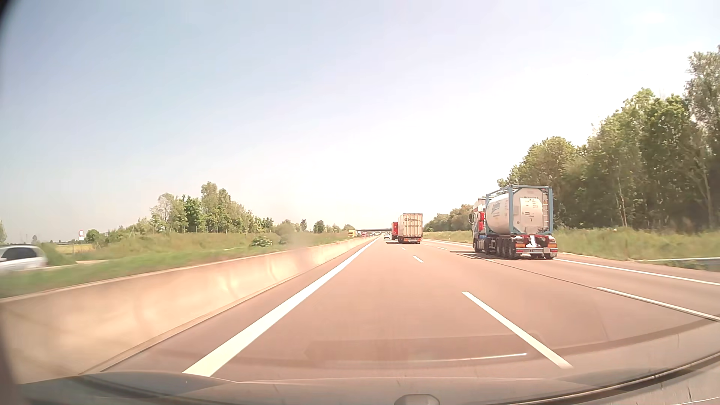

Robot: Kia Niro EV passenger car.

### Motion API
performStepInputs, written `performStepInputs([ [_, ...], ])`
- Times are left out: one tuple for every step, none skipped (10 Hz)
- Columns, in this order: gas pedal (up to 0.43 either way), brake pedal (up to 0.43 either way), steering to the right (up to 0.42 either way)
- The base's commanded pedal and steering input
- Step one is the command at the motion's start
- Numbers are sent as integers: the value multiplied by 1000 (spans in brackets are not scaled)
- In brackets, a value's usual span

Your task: Follow the waypoints while adhering to traffic rules and regulations

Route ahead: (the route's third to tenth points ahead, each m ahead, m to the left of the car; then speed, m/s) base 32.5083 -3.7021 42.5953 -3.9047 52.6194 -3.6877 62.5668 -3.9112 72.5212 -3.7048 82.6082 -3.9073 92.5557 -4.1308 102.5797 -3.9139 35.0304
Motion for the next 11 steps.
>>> performStepInputs([
  [0, 0, -1],
  [0, 0, -1],
  [59, 0, -1],
  [118, 0, -2],
  [130, 0, -1],
  [138, 0, -1],
  [177, 0, -2],
  [197, 0, -1],
  [197, 0, -2],
  [197, 0, -1],
  [197, 0, -2],
])
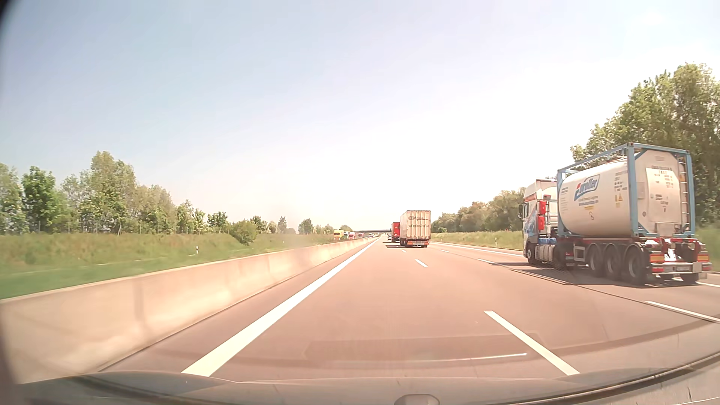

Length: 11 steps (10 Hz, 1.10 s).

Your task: Follow the waypoints while adhering to traffic rules and regulations

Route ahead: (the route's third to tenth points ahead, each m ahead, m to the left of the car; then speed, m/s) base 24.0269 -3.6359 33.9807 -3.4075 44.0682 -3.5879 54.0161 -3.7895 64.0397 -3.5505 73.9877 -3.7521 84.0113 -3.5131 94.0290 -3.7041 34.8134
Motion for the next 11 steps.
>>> performStepInputs([
  [197, 0, -2],
  [197, 0, -2],
  [197, 0, -2],
  [209, 0, -2],
  [240, 0, -2],
  [248, 0, -2],
  [248, 0, -2],
  [248, 0, -2],
  [248, 0, -2],
  [248, 0, -2],
  [248, 0, -2],
])
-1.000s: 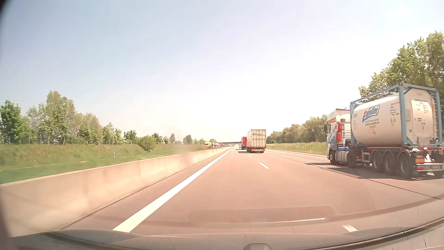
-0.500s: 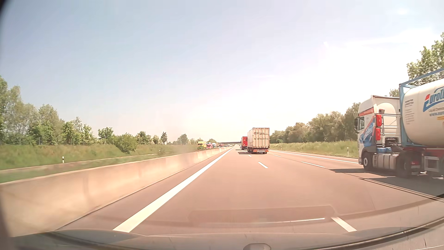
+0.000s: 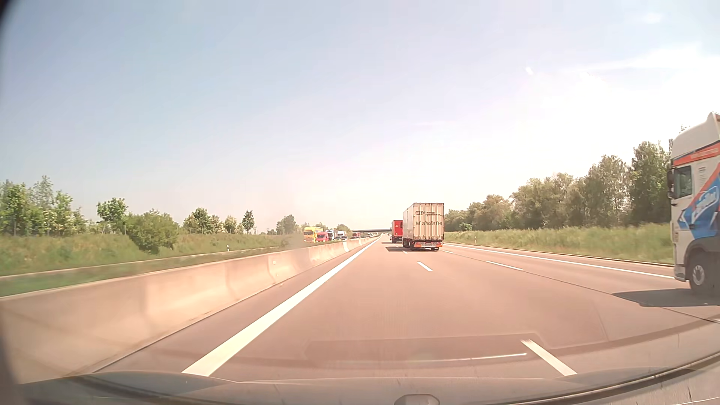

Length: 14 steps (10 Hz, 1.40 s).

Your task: Follow the waypoints while adhering to traffic rules and regulations

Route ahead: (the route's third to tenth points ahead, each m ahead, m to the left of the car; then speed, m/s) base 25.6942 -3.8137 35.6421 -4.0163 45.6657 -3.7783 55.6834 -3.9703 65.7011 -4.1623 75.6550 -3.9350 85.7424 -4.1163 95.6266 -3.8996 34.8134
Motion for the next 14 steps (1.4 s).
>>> performStepInputs([
  [248, 0, -2],
  [248, 0, -2],
  [248, 0, -2],
  [248, 0, -2],
  [248, 0, -2],
  [248, 0, -2],
  [248, 0, -2],
  [248, 0, -2],
  [248, 0, -2],
  [248, 0, -2],
  [240, 0, -2],
  [240, 0, -2],
  [240, 0, -2],
  [240, 0, -2],
])
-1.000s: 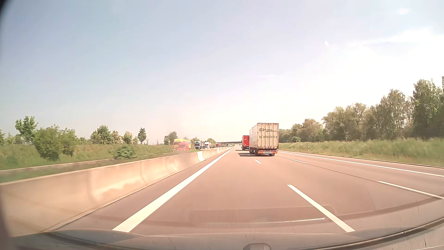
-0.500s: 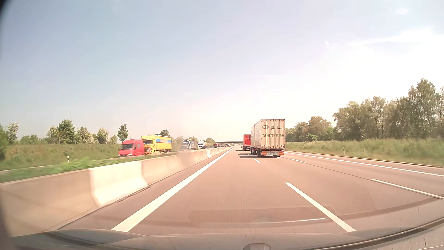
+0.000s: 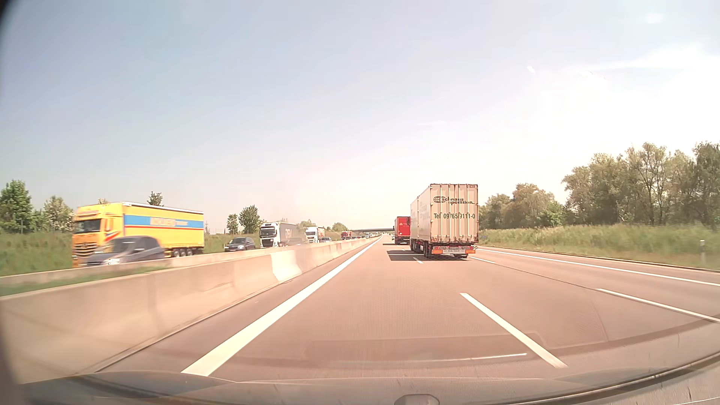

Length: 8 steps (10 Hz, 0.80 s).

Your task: Follow the waypoints while adhering to traffic rules and regulations

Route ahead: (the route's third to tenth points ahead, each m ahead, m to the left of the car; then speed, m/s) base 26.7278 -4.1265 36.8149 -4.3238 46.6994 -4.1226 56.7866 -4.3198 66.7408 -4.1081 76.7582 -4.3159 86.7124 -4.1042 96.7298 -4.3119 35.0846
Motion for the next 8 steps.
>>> performStepInputs([
  [240, 0, -2],
  [240, 0, -2],
  [240, 0, -2],
  [240, 0, -2],
  [240, 0, -2],
  [240, 0, -2],
  [228, 0, -2],
  [228, 0, -2],
])
